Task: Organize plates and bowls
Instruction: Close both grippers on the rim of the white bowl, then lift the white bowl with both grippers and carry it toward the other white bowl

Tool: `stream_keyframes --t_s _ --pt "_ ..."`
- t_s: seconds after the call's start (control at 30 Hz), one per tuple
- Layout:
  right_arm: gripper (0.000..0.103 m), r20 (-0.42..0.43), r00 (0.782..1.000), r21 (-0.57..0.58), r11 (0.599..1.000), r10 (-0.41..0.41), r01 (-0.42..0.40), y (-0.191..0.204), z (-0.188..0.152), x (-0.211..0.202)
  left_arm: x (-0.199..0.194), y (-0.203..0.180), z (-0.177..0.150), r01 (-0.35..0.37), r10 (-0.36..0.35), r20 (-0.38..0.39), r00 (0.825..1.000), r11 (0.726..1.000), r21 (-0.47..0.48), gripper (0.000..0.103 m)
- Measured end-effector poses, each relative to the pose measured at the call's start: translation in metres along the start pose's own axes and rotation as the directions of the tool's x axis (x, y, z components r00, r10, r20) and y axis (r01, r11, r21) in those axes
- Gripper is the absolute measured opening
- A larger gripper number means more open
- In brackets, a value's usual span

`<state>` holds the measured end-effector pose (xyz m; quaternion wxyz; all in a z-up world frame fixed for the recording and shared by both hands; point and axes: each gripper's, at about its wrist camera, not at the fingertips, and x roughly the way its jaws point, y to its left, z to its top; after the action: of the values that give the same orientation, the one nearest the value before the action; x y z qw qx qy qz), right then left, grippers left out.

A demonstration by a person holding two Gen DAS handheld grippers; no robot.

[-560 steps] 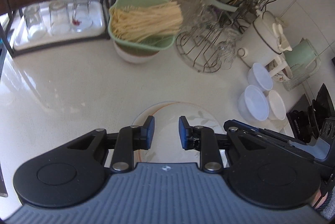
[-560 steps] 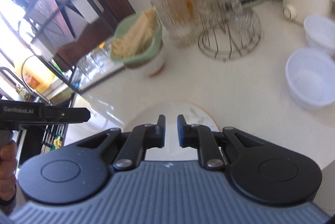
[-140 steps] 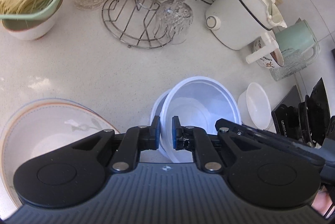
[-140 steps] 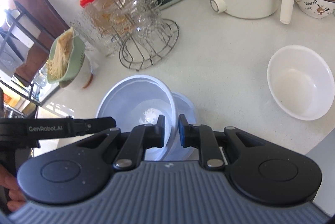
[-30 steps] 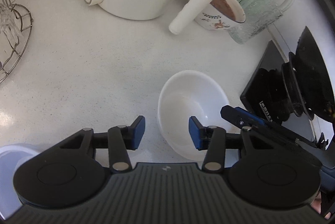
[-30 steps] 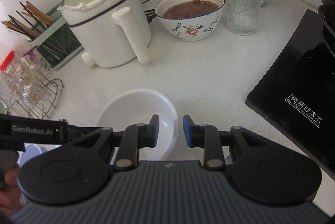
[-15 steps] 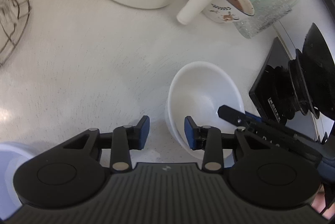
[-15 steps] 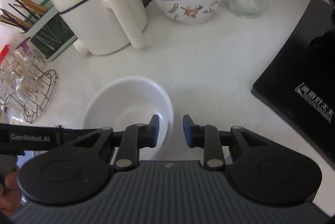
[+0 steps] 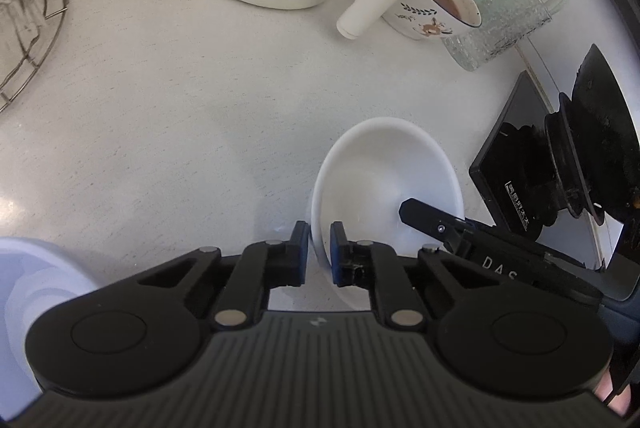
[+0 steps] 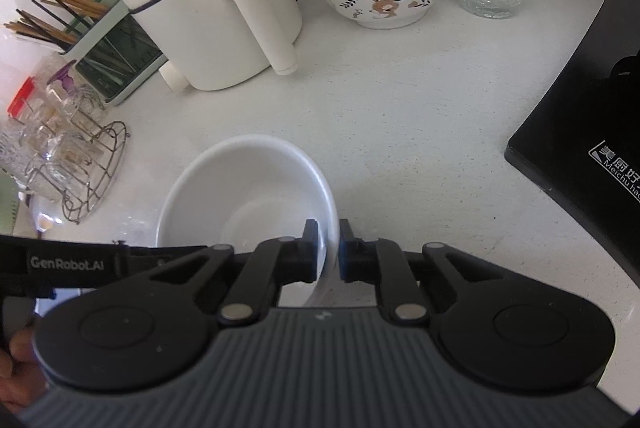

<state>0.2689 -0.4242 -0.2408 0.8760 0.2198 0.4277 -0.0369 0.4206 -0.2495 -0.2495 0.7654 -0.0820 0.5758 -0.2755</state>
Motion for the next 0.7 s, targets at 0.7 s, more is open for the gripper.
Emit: stream_keyframes --t_s 0.7 --pt "0.013 0.046 0.996 -0.01 0.997 0.082 -0.081 0.017 0.005 -0.026 -0.05 0.005 0.0 0.022 -0.019 0.074 0.997 0.999 -0.043 0.013"
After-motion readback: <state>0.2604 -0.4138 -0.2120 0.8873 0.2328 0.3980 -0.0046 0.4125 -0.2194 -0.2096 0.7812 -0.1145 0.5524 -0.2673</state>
